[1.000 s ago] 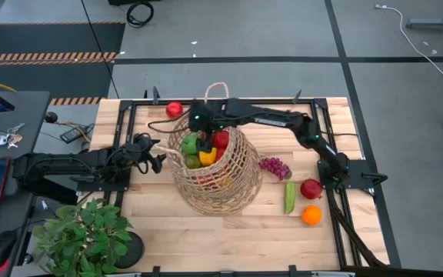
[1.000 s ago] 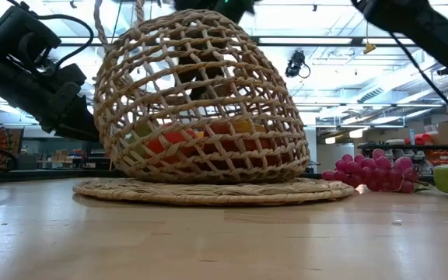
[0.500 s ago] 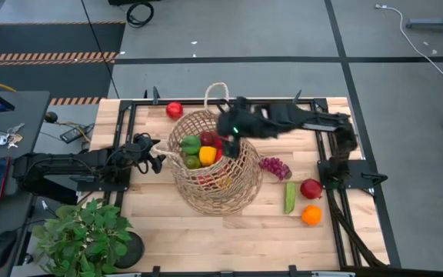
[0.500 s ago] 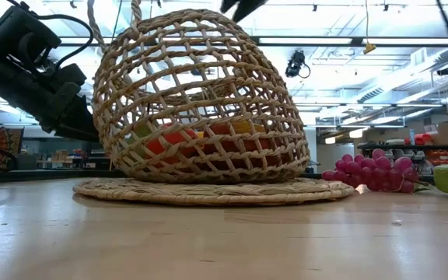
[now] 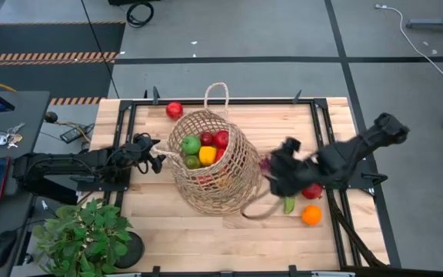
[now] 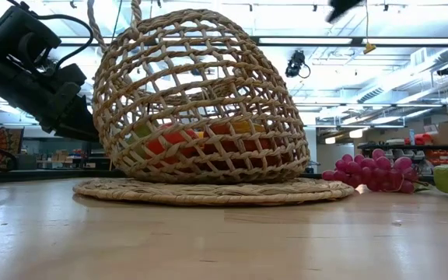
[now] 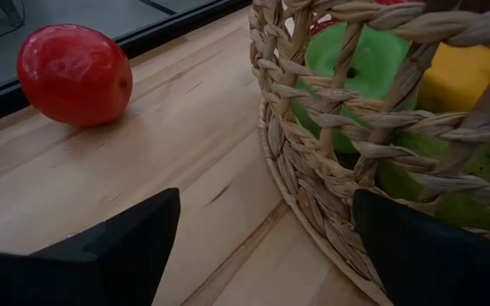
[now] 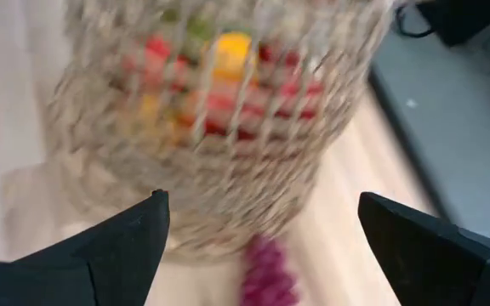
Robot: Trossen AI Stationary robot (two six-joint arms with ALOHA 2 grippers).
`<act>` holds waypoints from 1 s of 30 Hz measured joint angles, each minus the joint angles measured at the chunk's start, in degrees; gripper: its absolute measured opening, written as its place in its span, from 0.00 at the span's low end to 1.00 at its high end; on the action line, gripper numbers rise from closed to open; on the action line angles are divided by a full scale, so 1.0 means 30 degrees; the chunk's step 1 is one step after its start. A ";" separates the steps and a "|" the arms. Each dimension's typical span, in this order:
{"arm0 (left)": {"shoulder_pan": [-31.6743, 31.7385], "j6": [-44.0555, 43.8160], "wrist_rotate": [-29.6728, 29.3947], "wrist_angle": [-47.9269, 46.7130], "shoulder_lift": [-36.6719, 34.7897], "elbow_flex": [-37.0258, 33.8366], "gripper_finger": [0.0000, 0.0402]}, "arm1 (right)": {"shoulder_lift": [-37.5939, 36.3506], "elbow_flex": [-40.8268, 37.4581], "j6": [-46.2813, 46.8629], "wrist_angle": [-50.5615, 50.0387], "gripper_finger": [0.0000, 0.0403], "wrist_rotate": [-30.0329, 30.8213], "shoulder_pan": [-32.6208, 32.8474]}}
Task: Build produce basket
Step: Put the green cucumber into the basket
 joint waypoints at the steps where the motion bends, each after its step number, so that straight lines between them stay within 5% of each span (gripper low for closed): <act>1: -0.0005 0.0000 0.0000 0.0007 0.0000 0.0000 0.89 | -0.0524 -0.1201 0.0901 0.0569 0.95 0.0199 0.0652; 10: -0.0007 0.0000 0.0000 0.0000 0.0007 0.0000 0.89 | -0.2388 -0.9970 0.3986 0.9089 0.95 0.3771 0.4423; 15: -0.0007 0.0000 -0.0003 0.0004 0.0000 0.0000 0.89 | -0.2261 -1.1857 0.3722 1.1232 0.95 0.4819 0.4101; 21: -0.0004 -0.0001 -0.0003 0.0007 0.0004 0.0000 0.89 | -0.2264 -1.4396 0.1272 1.6335 0.95 0.8672 0.4385; 30: -0.0007 -0.0007 -0.0007 0.0007 0.0000 0.0000 0.89 | -0.2278 -1.6362 -0.1678 1.9282 0.95 0.8342 0.4371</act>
